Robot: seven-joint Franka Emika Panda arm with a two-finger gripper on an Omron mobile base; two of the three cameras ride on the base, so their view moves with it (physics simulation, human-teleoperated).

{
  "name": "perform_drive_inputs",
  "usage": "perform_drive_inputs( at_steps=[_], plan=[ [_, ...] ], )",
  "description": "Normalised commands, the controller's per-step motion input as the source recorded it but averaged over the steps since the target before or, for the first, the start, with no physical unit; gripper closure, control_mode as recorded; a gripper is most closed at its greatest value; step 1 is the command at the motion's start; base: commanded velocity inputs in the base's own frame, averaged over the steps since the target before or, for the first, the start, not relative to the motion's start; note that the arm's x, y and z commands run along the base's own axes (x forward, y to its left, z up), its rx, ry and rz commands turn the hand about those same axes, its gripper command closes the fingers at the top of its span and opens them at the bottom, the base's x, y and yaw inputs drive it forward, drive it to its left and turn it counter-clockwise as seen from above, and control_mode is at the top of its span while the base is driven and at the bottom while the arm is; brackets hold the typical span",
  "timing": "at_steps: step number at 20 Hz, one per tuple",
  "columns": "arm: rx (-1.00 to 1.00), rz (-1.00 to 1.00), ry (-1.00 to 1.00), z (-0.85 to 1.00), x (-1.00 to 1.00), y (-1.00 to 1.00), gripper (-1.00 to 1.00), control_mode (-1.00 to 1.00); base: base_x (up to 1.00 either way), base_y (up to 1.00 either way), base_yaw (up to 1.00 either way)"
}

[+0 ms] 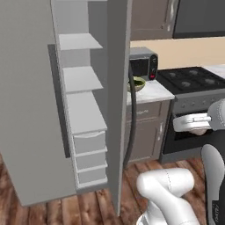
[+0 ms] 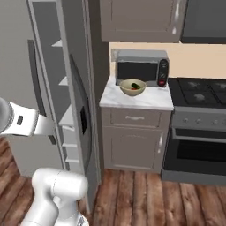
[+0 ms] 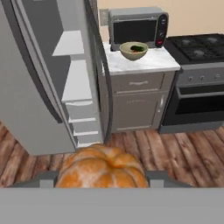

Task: Take the cucumber, bell pepper, and tangerine from the freezer and place them in the bowl on the counter.

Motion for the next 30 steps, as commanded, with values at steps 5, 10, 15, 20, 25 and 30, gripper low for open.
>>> perform_drive_inputs(
  at_steps=[5,10,15,20,25,30],
  plan=[
    [0.00,0.00,0.00,0.00,0.00,0.00,1.00,1.00,0.06,-0.83,0.00],
    [0.00,0.00,0.00,0.00,0.00,0.00,1.00,1.00,0.35,-0.73,0.00],
    [0.00,0.00,0.00,0.00,0.00,0.00,1.00,1.00,0.67,-0.51,0.00],
    [0.00,0.00,0.00,0.00,0.00,0.00,1.00,1.00,0.81,-0.22,0.01],
    [0.00,0.00,0.00,0.00,0.00,0.00,1.00,1.00,0.78,-0.15,0.00],
    [0.00,0.00,0.00,0.00,0.00,0.00,1.00,1.00,0.79,0.00,0.00]
  ],
)
